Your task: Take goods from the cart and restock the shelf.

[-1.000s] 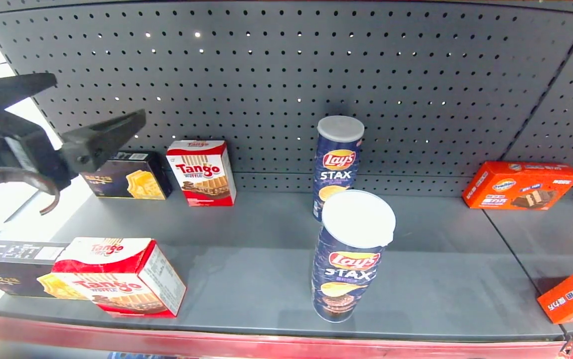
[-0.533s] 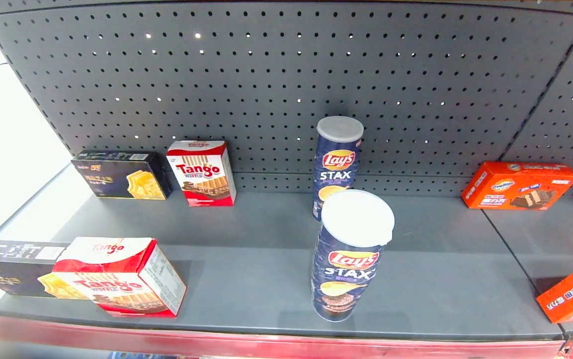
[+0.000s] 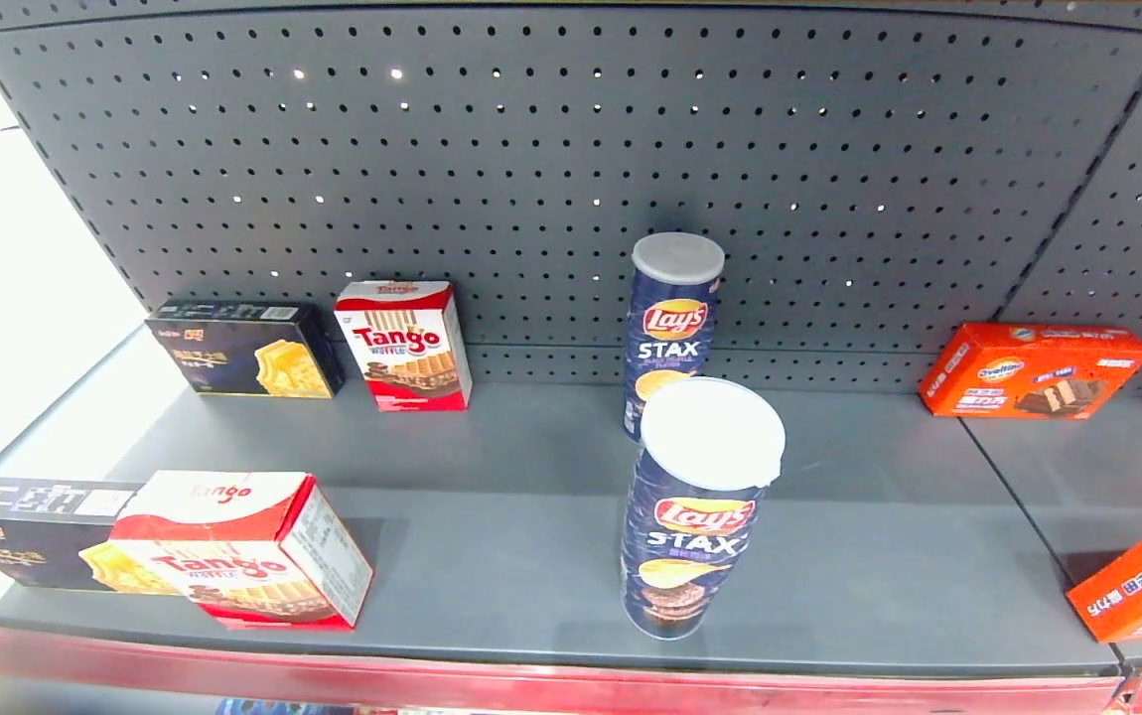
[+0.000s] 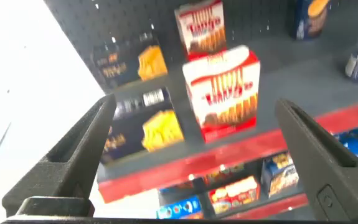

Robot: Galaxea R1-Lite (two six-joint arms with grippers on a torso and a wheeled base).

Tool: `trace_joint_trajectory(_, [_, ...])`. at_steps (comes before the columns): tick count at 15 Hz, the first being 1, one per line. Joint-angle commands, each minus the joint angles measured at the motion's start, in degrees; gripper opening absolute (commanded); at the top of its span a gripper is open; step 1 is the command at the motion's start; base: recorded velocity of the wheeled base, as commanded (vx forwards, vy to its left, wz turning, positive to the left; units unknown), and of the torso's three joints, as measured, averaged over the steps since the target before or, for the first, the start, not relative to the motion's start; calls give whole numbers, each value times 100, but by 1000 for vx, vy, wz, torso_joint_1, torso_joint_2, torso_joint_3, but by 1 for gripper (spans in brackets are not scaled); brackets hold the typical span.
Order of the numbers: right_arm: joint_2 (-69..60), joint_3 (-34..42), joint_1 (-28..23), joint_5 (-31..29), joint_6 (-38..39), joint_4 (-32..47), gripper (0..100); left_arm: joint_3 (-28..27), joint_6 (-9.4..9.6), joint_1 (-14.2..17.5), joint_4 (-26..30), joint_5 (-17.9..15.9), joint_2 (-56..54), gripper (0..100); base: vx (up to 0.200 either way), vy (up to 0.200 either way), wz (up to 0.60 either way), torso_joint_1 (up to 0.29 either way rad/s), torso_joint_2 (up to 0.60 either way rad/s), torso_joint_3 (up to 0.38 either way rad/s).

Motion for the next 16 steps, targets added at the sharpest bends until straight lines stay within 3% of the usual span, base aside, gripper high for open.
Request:
trace_joint_trajectory(1, [-75,469,-1,4,-4,-200,100,928,-36,9,30,1,-885,100,0,0,0,0,0,0])
trace_joint_trajectory(2, [-75,671,-1,4,-4,-349,100,1244,-36,88,30,1,-1087,100,0,0,0,0,0,0])
trace_joint_trajectory(4, [-75,812,-1,-5,-22,-261,100,1763,-36,536,39,-8,-1386,100,0,0,0,0,0,0])
trace_joint_trajectory(6, [-75,812,-10,-14,22,-226,100,2149,-10,607,4,-8,-1386,100,0,0,0,0,0,0])
trace_joint_trajectory(8, [-75,812,-36,-31,163,-208,100,2281,-1,747,4,1,-1386,100,0,0,0,0,0,0])
trace_joint_trajectory(11, [-93,794,-54,-128,251,170,100,2290,-185,941,13,54,-973,100,0,0,0,0,0,0])
trace_joint_trajectory(12, [-110,794,-71,-145,277,161,100,2290,-177,1609,13,62,-630,100,0,0,0,0,0,0])
trace_joint_trajectory(14, [-119,794,-89,-163,365,161,100,2290,-238,2452,21,45,-586,100,0,0,0,0,0,0])
trace_joint_trajectory(16, [-119,794,-89,-181,409,161,100,2290,-344,2567,21,36,-788,100,0,0,0,0,0,0])
